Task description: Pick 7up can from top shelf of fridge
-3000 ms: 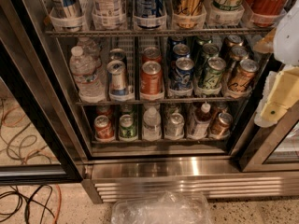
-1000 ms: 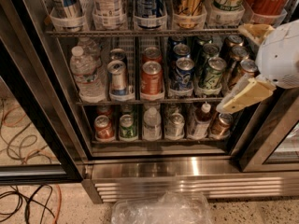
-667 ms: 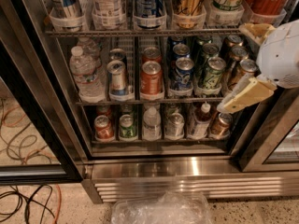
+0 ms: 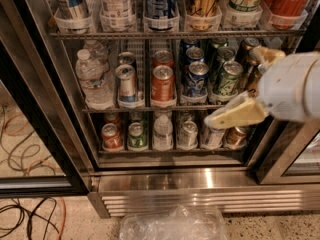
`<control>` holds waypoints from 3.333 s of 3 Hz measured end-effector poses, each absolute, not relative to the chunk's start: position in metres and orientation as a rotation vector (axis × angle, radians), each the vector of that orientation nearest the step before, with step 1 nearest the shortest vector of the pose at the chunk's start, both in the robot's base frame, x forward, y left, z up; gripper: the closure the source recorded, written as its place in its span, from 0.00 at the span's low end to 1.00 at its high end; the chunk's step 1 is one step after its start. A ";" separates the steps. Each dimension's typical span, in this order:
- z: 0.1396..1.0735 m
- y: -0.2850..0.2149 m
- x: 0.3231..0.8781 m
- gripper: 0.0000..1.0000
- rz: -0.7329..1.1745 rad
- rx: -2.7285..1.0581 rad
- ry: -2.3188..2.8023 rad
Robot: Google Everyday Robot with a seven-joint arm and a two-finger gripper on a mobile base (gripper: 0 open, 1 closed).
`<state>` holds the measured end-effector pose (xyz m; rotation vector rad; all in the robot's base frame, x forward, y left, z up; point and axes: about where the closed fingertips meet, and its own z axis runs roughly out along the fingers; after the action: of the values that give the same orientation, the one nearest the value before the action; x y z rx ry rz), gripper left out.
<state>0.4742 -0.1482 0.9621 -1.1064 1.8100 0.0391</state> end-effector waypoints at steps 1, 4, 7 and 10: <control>0.920 -0.125 0.467 0.00 0.110 -0.952 1.824; 0.941 -0.106 0.479 0.00 0.094 -0.846 1.735; 0.937 -0.255 0.521 0.00 -0.057 -0.301 1.635; 0.946 -0.228 0.524 0.00 0.062 -0.346 1.579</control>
Offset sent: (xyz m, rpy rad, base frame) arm -0.0081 0.0210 -0.0394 0.1128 0.0112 -0.0655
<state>0.5235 -0.2275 0.9462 -0.3465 1.5794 0.0622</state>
